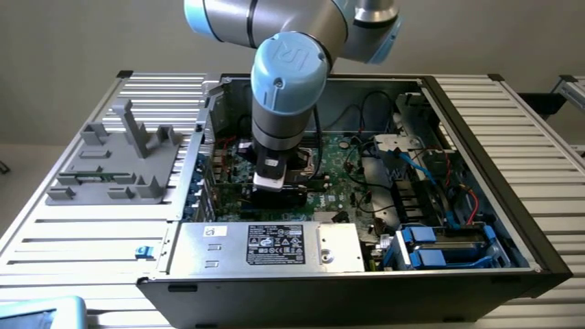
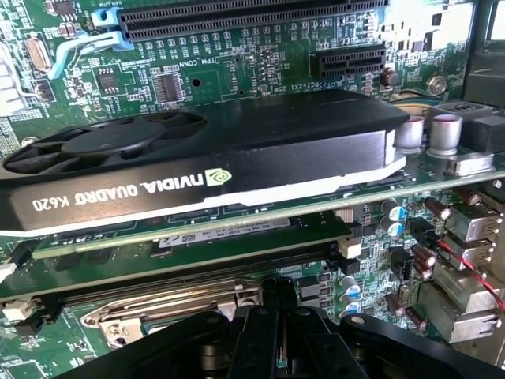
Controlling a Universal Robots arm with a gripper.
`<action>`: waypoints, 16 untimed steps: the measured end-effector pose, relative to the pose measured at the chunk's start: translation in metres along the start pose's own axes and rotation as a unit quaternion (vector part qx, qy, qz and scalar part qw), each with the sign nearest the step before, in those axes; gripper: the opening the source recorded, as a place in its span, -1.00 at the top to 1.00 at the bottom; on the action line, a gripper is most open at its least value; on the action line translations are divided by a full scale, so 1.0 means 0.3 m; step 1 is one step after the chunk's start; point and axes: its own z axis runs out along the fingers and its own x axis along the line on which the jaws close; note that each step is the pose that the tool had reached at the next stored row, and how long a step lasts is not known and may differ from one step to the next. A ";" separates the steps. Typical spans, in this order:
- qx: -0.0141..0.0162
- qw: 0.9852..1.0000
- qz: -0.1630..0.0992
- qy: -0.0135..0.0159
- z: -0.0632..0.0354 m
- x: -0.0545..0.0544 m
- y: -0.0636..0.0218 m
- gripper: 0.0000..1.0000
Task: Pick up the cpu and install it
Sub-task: 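Install the second cpu locking lever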
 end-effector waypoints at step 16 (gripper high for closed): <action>-0.002 1.000 0.000 0.000 0.002 -0.007 0.001 0.76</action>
